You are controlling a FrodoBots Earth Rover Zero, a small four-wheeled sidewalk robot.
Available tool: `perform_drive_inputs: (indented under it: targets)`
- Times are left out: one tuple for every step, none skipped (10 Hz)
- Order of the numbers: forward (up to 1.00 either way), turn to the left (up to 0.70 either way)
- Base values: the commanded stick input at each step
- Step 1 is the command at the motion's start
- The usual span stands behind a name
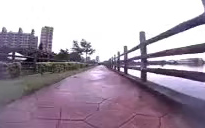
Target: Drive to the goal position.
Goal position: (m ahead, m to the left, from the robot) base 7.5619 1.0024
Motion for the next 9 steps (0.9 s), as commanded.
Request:
perform_drive_inputs:
  targets:
    - [0.0,0.0]
    - [0.0,0.0]
    - [0.0,0.0]
    - [0.0,0.0]
    - [0.0,0.0]
    - [0.0,0.0]
    - [0.0,0.0]
    - [0.0,0.0]
    - [0.0,0.0]
